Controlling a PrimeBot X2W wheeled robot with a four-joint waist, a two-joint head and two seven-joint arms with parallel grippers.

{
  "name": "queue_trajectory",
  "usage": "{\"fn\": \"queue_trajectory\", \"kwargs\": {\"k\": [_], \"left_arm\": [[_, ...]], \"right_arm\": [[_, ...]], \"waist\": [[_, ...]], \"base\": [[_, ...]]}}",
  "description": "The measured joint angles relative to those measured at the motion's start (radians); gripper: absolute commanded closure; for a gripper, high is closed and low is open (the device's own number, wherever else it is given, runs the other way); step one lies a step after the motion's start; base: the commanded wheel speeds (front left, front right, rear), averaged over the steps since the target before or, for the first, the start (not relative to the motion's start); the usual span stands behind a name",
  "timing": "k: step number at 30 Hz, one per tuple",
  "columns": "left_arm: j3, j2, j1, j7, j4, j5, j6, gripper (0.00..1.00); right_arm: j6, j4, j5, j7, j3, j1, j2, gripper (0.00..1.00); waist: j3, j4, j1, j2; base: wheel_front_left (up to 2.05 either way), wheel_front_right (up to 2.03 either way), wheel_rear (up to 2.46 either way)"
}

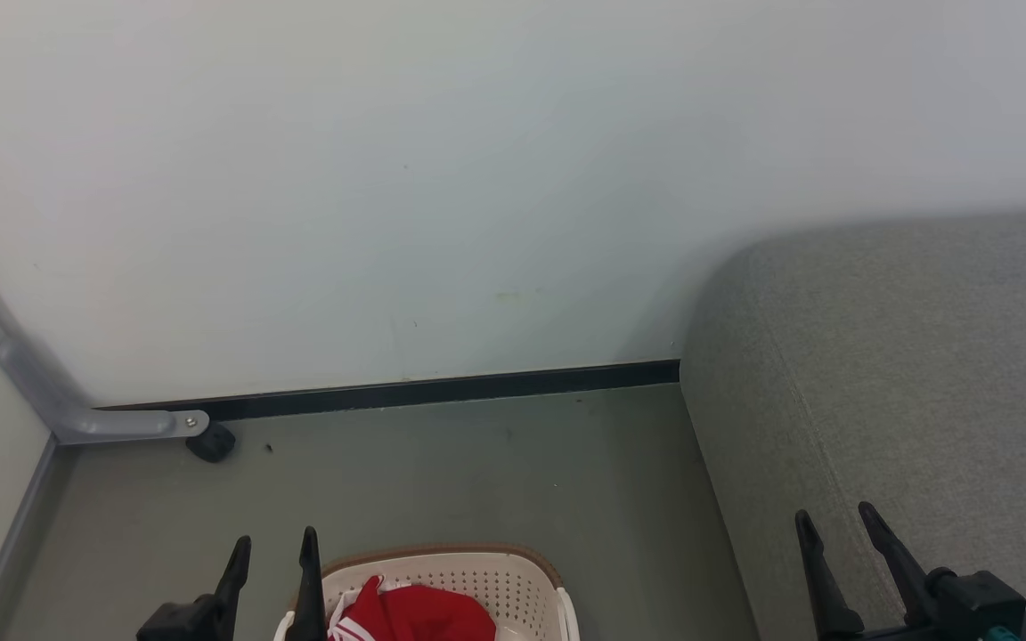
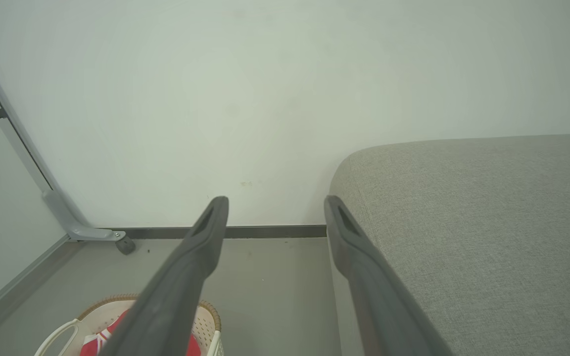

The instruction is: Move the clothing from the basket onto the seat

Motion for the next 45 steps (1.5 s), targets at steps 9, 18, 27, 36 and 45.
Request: {"fn": "queue_trajectory", "kwargs": {"k": [9, 18, 27, 36, 45], "left_arm": [[0.009, -0.002, -0.001, 0.0, 0.019, 0.0, 0.0, 0.0], [0.012, -0.004, -0.002, 0.0, 0.029, 0.001, 0.0, 0.0], [0.009, -0.006, -0.002, 0.0, 0.038, 0.003, 0.002, 0.0], [-0.031, -0.01, -0.024, 0.0, 0.109, 0.006, 0.008, 0.0], [-0.086, -0.016, -0.135, 0.001, 0.214, 0.019, 0.008, 0.0]], "right_arm": [[0.0, -0.003, -0.005, 0.0, -0.004, 0.0, 0.0, 0.0], [0.0, -0.008, -0.006, 0.0, -0.008, 0.0, 0.0, 0.0], [0.001, -0.046, -0.015, 0.0, -0.013, -0.002, -0.01, 0.0], [0.001, -0.104, -0.026, 0.0, -0.024, -0.052, -0.029, 0.0], [0.006, -0.166, -0.041, -0.001, -0.031, -0.136, -0.033, 0.0]], "waist": [[0.001, 0.002, 0.0, 0.0], [0.008, 0.003, 0.0, 0.0], [0.045, -0.002, 0.0, 0.0], [0.125, -0.017, 0.0, 0.0], [0.247, -0.054, 0.0002, 0.0001]], "base": [[0.0, 0.0, 0.0], [0.0, 0.0, 0.0], [0.0, 0.0, 0.0], [0.0, 0.0, 0.0], [0.0, 0.0, 0.0]]}}
